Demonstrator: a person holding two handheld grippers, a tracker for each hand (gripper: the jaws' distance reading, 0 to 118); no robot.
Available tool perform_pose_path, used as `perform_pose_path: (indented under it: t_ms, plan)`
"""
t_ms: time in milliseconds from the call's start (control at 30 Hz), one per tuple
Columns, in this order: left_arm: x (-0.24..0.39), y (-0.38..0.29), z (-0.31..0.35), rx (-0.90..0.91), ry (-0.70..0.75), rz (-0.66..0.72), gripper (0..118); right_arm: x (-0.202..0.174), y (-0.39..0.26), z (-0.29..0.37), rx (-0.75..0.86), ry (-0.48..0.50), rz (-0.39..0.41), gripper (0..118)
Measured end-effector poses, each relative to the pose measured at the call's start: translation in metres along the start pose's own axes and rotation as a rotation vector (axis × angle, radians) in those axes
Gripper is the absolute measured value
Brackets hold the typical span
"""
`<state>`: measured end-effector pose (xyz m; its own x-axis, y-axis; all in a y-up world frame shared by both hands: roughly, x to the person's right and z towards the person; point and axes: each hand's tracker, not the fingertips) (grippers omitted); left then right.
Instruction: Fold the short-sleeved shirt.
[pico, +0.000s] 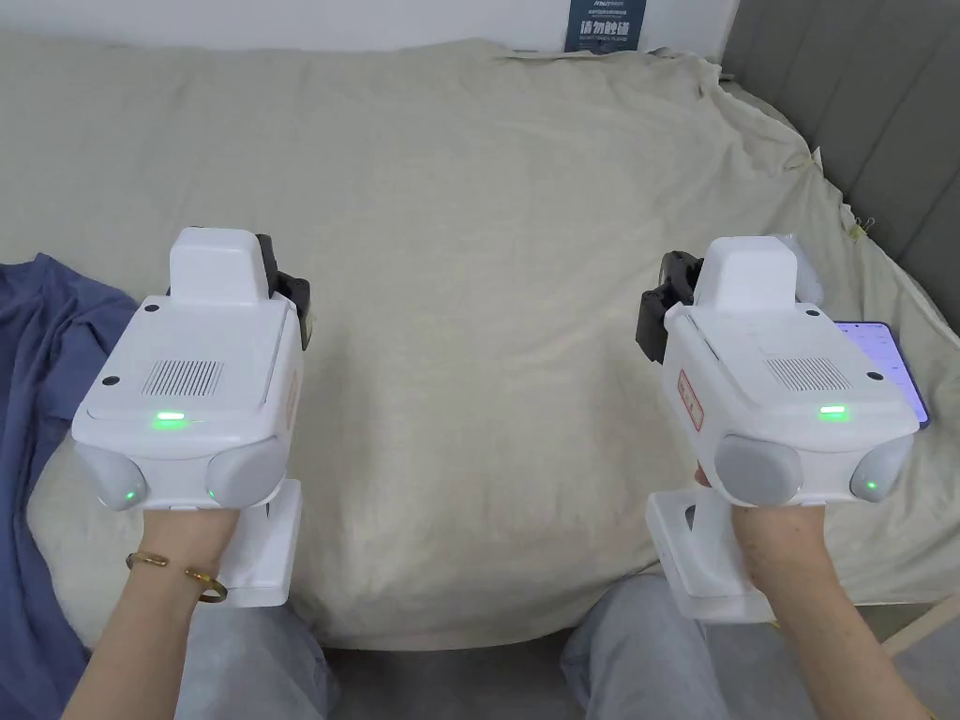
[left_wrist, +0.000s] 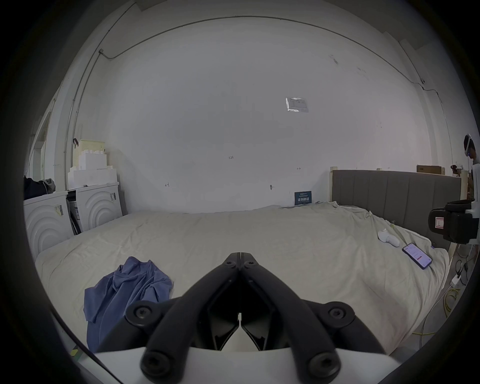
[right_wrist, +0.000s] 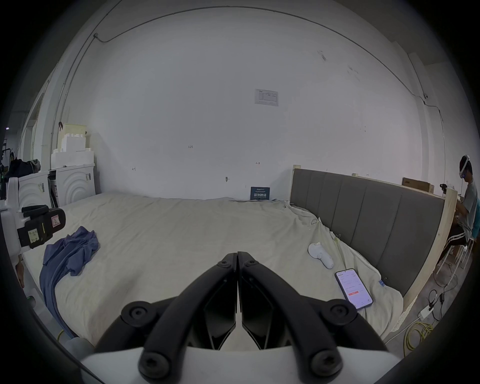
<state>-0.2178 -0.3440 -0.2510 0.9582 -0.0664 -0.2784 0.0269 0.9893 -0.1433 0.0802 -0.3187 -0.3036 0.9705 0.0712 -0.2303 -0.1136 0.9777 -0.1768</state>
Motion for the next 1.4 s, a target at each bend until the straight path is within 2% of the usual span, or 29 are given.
perform_pose_path:
  t_ms: [600, 767, 933, 1067, 1400]
  plan:
    - [0.001, -0.001, 0.0, -0.003, -0.013, 0.015, 0, 0.006, -0.001, -0.001, -0.004, -0.006, -0.006, 0]
    - [-0.009, -0.002, 0.003, -0.001, 0.005, 0.02, 0, -0.006, 0.005, 0.003, -0.003, 0.01, 0.002, 0]
    - [-0.037, 0.0, 0.011, 0.005, 0.076, 0.022, 0, -0.033, 0.011, -0.009, 0.013, 0.083, 0.024, 0]
    - [-0.068, 0.001, 0.025, 0.012, 0.167, 0.028, 0, -0.065, 0.013, -0.023, 0.012, 0.179, 0.032, 0]
    - [-0.155, -0.009, 0.076, -0.019, 0.396, 0.043, 0, -0.176, 0.024, -0.036, 0.022, 0.455, 0.067, 0]
